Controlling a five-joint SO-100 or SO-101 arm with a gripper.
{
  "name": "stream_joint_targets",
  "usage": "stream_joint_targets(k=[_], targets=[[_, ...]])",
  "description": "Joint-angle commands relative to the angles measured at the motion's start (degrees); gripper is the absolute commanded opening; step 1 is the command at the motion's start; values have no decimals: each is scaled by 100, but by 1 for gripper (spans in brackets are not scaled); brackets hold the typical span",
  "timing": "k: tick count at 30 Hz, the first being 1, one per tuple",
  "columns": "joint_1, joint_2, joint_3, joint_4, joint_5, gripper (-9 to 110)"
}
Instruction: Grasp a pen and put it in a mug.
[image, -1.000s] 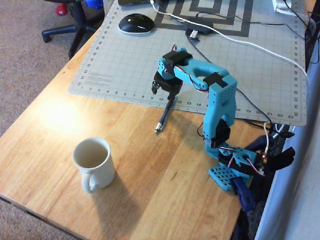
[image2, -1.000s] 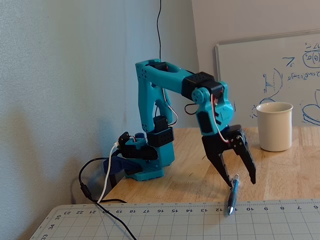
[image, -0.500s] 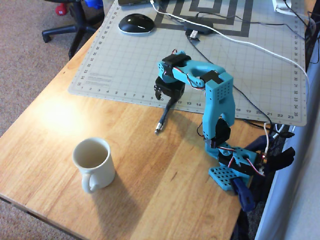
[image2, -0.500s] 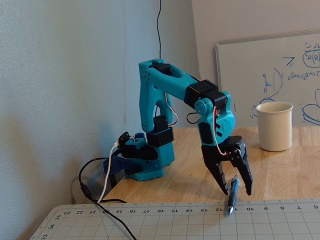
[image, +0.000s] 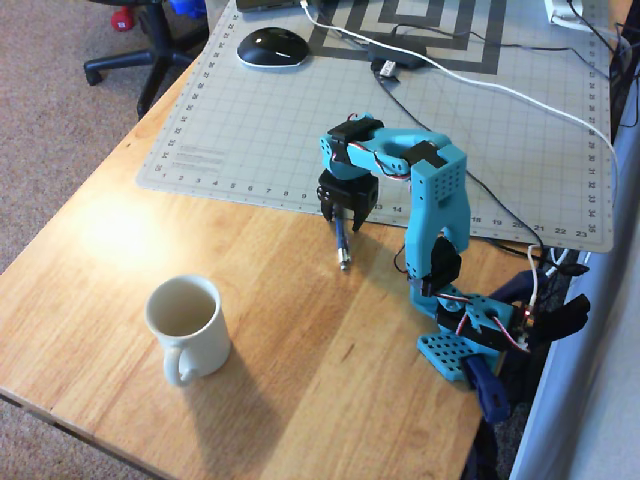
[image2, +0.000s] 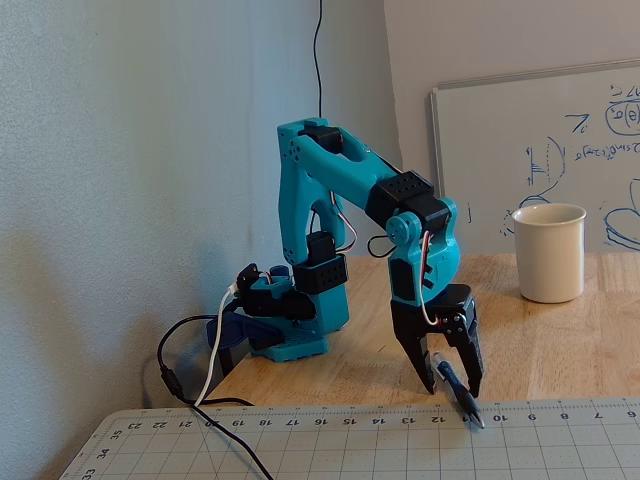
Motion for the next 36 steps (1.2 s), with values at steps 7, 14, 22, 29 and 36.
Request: stream_joint_targets(k=[7,14,22,29,36], targets=[[-35,527,-97,-9,-44,10],[-62,571,-105,-9,-35,0],[-844,1274,-475,-9,44,3],[-1477,2426,-940,-334,976,3],[-2391,3199,-905,-1898,4245,3]])
